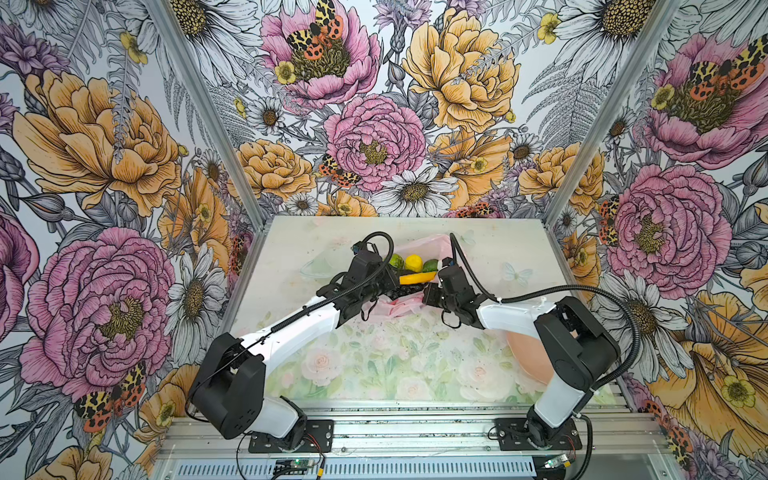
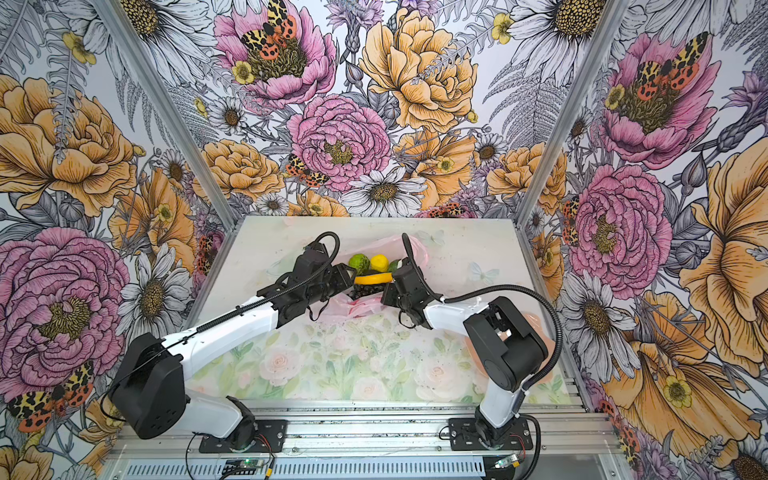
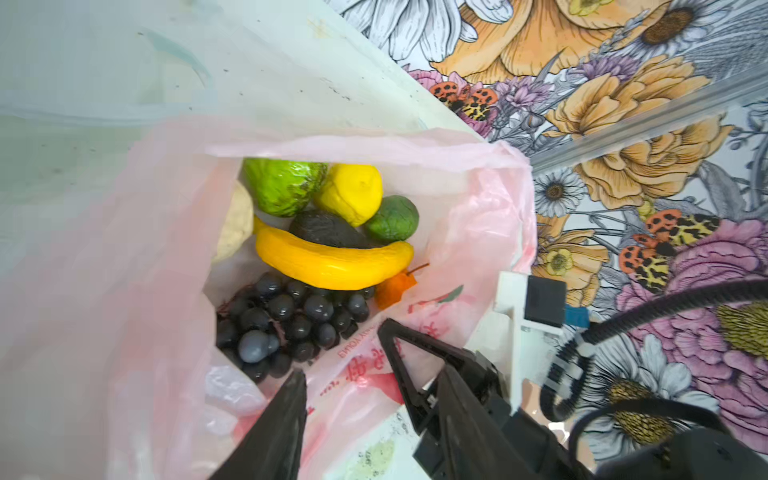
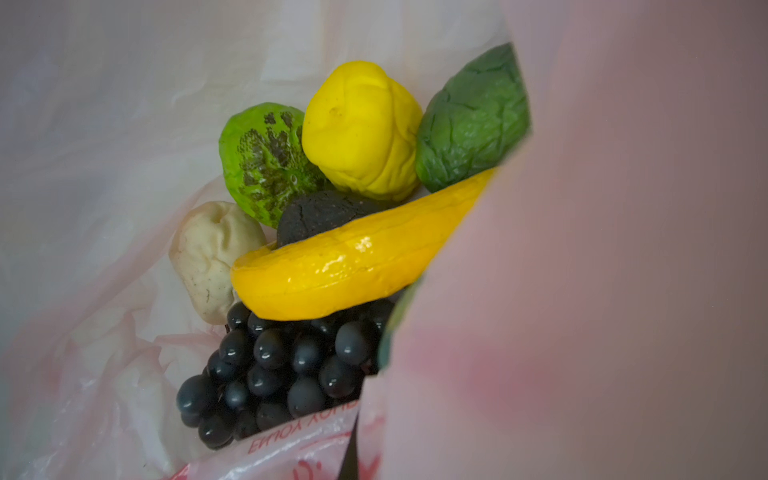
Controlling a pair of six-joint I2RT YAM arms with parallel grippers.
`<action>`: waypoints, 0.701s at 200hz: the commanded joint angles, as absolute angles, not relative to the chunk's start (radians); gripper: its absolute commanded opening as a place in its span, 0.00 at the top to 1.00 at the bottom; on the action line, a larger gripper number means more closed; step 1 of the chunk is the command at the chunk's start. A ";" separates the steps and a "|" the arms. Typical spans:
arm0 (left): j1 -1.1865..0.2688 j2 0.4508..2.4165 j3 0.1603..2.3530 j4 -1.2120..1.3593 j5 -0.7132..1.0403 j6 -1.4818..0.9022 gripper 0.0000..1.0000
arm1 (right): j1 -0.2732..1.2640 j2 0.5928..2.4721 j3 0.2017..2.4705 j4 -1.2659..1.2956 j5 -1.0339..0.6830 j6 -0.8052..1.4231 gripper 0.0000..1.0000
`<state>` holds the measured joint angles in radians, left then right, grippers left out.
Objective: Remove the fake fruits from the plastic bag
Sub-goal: 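Hold the bag mouth spread open with both grippers, exposing the fruits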
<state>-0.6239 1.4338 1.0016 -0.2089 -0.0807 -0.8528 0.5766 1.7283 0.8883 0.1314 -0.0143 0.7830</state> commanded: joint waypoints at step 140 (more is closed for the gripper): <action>-0.434 1.647 1.100 -0.367 -0.055 -0.601 0.19 | 0.572 1.647 0.813 0.193 -0.046 0.699 1.00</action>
<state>-0.4259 1.6169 1.0466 -0.3126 -0.0288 -0.6621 0.5766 1.6817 0.8124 0.1677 -0.0311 0.7197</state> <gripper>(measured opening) 0.803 0.048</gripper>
